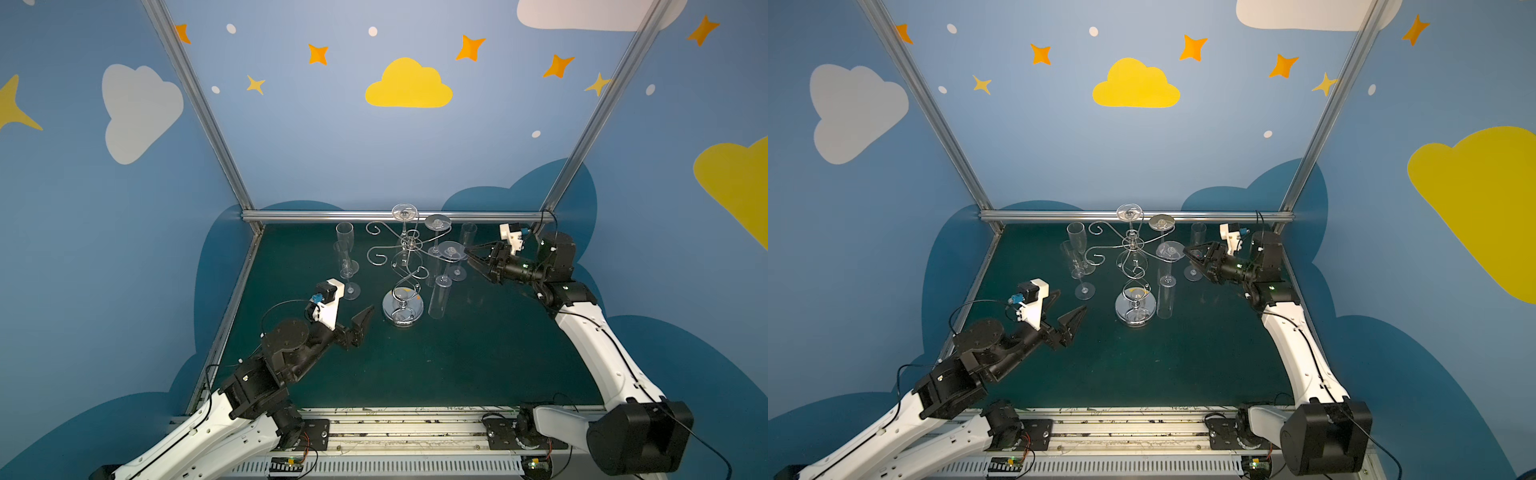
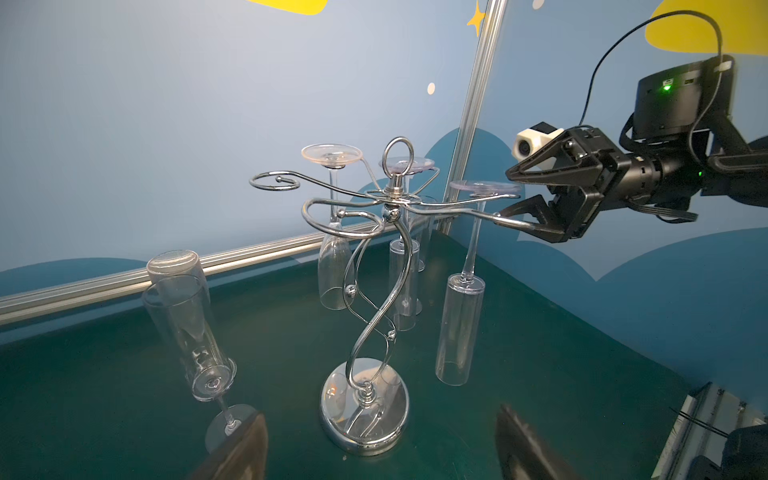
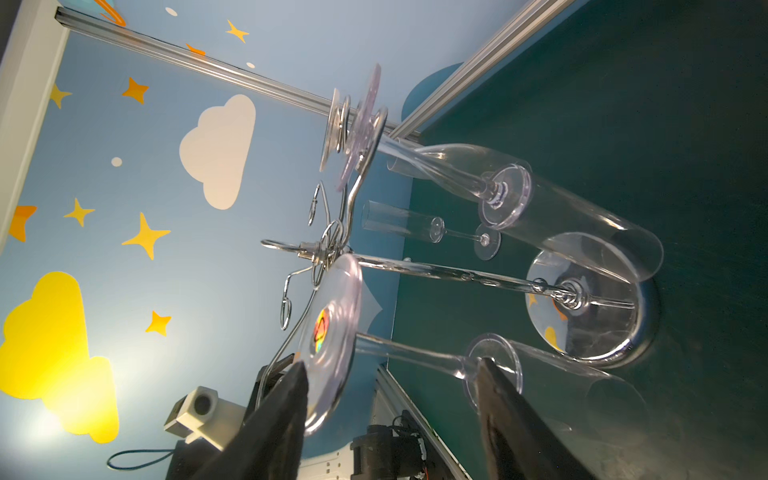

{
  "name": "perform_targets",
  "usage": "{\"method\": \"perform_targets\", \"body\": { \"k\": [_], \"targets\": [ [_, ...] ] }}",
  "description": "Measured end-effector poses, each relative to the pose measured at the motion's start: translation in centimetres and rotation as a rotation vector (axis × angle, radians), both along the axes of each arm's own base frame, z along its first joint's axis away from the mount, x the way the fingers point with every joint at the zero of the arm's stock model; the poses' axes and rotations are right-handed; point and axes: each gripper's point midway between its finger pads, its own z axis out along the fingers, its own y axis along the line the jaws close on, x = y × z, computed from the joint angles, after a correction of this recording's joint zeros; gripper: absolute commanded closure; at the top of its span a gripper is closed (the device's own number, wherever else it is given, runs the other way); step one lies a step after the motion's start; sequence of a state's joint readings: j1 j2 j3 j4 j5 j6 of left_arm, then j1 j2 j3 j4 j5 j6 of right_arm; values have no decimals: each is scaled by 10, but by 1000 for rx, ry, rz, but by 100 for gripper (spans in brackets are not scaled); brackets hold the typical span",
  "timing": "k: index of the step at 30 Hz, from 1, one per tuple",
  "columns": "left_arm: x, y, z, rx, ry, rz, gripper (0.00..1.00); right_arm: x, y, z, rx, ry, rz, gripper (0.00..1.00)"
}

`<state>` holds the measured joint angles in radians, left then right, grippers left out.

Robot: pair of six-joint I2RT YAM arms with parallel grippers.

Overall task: Take the wine glass off the wine glass rack
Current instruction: 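Close the right gripper on the foot of the hanging flute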

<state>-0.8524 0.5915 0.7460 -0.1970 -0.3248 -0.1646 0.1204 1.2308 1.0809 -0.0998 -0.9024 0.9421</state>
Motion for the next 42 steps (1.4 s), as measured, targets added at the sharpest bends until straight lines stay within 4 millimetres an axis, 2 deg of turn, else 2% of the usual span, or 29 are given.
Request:
{"method": "perform_targets", "body": {
  "k": [6,11,15,24,42],
  "targets": [
    [1,1,-1,-7,-7,6,15,13,6,11,23,2,19,40],
    [-1,5,-2,-12,-13,16,15,17,16,20,27,-14,51,47],
    [-3,10,0,-25,-25,25,15,18,24,17,26,-7,74,51],
    [-3,12,1,-30,-26,33,15,16,33,14,22,-4,97,68],
    [-6,23,0,-39,-14,63,15,16,33,15,20,-8,95,81]
  ]
}}
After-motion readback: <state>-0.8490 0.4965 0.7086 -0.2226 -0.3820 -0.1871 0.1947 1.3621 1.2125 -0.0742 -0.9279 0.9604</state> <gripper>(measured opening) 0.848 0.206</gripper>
